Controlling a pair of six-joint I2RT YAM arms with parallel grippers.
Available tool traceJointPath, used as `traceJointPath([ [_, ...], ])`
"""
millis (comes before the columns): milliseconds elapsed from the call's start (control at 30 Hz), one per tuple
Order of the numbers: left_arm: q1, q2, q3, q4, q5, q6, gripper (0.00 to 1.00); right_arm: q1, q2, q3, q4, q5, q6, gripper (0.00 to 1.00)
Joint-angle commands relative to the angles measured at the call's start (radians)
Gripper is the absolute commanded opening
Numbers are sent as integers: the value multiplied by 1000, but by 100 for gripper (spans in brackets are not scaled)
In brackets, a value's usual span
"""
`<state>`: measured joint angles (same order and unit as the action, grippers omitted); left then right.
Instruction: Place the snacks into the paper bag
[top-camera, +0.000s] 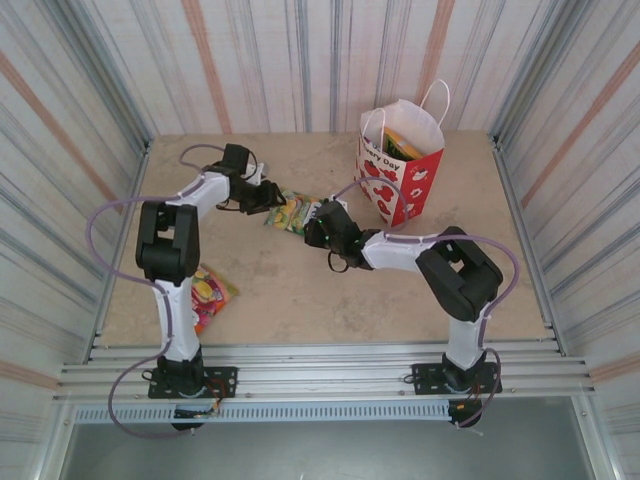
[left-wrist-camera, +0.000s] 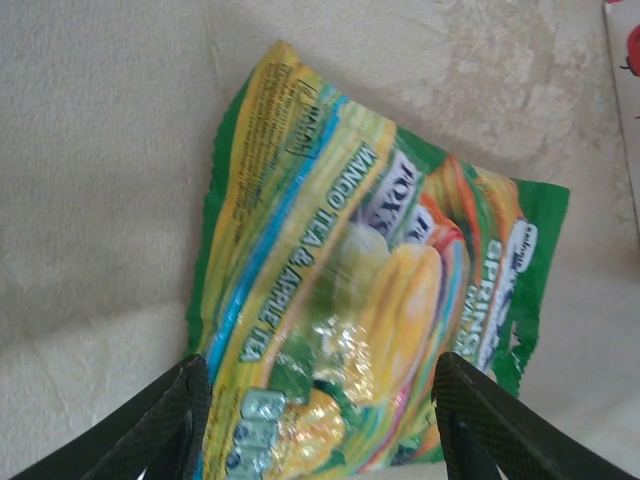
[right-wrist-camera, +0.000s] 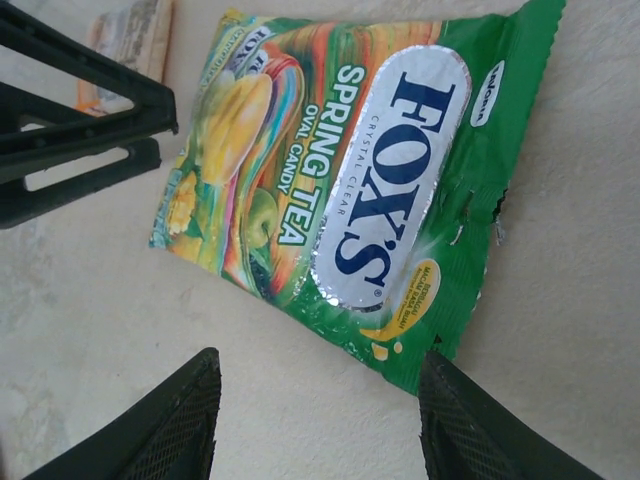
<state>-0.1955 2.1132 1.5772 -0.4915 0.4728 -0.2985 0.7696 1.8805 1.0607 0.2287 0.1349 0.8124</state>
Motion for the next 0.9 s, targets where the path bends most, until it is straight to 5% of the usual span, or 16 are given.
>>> traceJointPath([
  [0,8,47,38,-27,32,20,63,-13,44,16,58,-42,5,54],
  [400,29,55,-33,58,157,-21,61,-29,148,73,95,-86,-29,53],
  [867,44,-12,-201,257,318,-121,47,-36,197,97,102,-128,-34,51],
])
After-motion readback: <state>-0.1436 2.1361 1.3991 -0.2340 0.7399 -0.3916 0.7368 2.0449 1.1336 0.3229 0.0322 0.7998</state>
